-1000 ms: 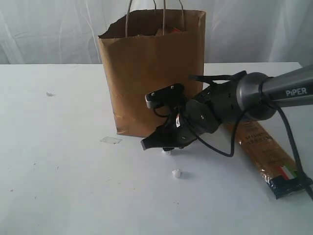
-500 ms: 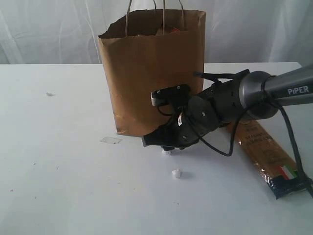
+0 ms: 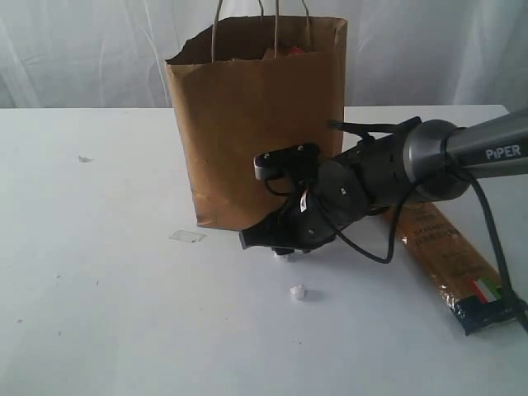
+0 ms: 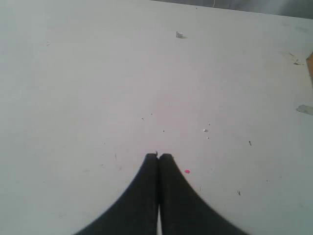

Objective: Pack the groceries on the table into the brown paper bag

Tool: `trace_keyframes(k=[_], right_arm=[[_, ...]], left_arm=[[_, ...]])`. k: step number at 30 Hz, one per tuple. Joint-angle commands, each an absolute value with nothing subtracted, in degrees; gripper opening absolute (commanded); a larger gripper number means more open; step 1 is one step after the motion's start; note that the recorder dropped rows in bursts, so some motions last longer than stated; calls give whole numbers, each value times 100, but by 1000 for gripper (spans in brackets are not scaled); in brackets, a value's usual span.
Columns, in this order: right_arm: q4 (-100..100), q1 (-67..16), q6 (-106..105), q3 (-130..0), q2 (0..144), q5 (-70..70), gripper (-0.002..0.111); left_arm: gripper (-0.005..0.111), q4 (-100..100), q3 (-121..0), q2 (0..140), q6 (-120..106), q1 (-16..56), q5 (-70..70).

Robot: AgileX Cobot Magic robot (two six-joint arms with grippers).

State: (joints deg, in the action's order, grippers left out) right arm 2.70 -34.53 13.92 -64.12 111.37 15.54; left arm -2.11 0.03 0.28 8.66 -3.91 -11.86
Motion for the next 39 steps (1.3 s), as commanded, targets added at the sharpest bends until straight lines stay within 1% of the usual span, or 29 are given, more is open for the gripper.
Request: trace_keyframes(k=[1, 9, 12, 15, 18, 19, 22, 24, 25, 28, 30, 32, 36, 39], right_arm=[[139, -3428, 1326, -6397, 11152, 1401, 41], [-34, -3428, 1162, -6397, 11163, 1610, 41], [-116, -3428, 1162, -6397, 11367, 1722, 40], [-168, -3428, 1162, -6397, 11453, 1722, 30], [-168, -3428, 1162, -6397, 11425, 1722, 10], [-168, -3428, 1162, -6397, 11388, 1722, 0], [-184, -3479, 1162, -6397, 11225, 1915, 0], [-184, -3688, 918, -6397, 10960, 2557, 0], [-184, -3953, 532, -6386, 10699, 3006, 0], [-184, -4602, 239, -6386, 9870, 3320, 0], [-184, -5004, 239, -6386, 9123, 3001, 0], [-101, -5264, 181, -6386, 8377, 2354, 0], [230, -5242, -252, -6386, 7649, 976, 0], [535, -5130, -383, -6386, 7365, 219, 0]], left_arm=[[0, -249, 0, 0, 882, -397, -1159], [0, -249, 0, 0, 882, -397, -1159], [0, -249, 0, 0, 882, -397, -1159], [0, -249, 0, 0, 882, -397, -1159], [0, -249, 0, 0, 882, -397, -1159], [0, -249, 0, 0, 882, -397, -1159], [0, -249, 0, 0, 882, -397, -1159], [0, -249, 0, 0, 882, -397, -1159], [0, -249, 0, 0, 882, -397, -1159], [0, -249, 0, 0, 882, -397, -1159], [0, -249, 0, 0, 882, -397, -1159], [0, -249, 0, 0, 882, -397, -1159], [0, -249, 0, 0, 882, -397, -1159], [0, -249, 0, 0, 882, -397, -1159]])
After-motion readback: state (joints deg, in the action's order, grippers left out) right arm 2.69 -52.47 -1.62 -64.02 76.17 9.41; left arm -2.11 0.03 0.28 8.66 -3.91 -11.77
